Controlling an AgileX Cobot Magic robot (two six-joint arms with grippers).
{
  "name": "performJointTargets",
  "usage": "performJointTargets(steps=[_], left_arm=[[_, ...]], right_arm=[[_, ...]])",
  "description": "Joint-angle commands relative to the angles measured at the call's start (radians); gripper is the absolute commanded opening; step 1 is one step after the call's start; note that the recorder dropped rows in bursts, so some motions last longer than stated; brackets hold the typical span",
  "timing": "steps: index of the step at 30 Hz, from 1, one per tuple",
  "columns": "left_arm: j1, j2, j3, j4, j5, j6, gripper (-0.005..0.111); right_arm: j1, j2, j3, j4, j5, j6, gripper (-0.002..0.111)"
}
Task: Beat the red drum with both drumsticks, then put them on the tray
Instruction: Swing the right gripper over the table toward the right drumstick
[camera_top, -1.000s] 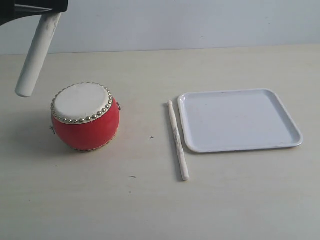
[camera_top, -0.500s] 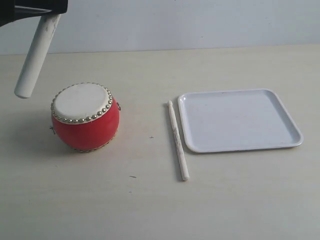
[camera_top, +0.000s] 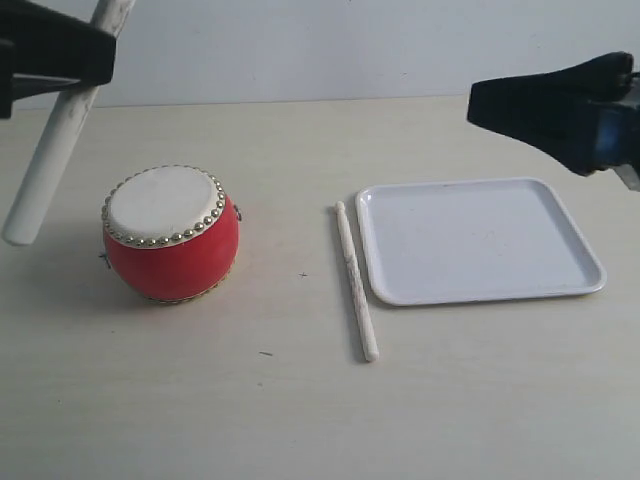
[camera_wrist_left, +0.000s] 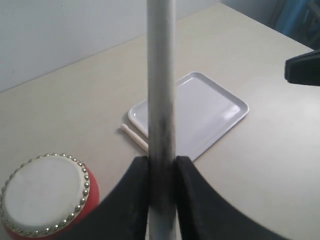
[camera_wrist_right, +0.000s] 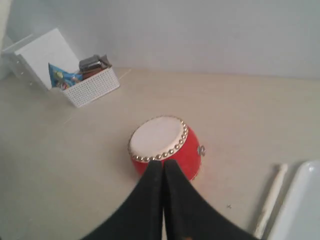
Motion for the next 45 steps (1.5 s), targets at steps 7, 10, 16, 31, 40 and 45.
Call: performJointTargets(steps=[7, 10, 16, 31, 40, 45], left_arm=[[-0.007, -0.126, 0.145, 0.061, -0.072, -0.098, 0.0], [-0.007, -0.163, 0.191, 0.061, -0.101, -0.115, 0.0], [-0.007, -0.231, 0.304, 0.061, -0.191, -0.164, 0.0], [-0.007, -0.33, 0.462, 0.065, -0.219, -0.227, 0.0], [-0.007, -0.332, 0.462, 0.065, -0.24, -0.232, 0.0], [-0.007, -0.332, 0.462, 0.065, -0.238, -0.232, 0.0]], right_arm=[[0.002, 0.142, -0.084, -0.081, -0.101, 0.099, 0.0], [0.002, 0.172, -0.098, -0.081, -0.135, 0.093, 0.0], [0.002, 0.276, -0.1, -0.081, -0.177, 0.057, 0.0], [0.161, 0.397, -0.126, -0.081, -0.022, -0.196, 0.0], [0.503, 0.397, -0.126, -0.081, 0.245, -0.221, 0.0], [0.611, 0.397, -0.126, -0.081, 0.317, -0.191, 0.0]])
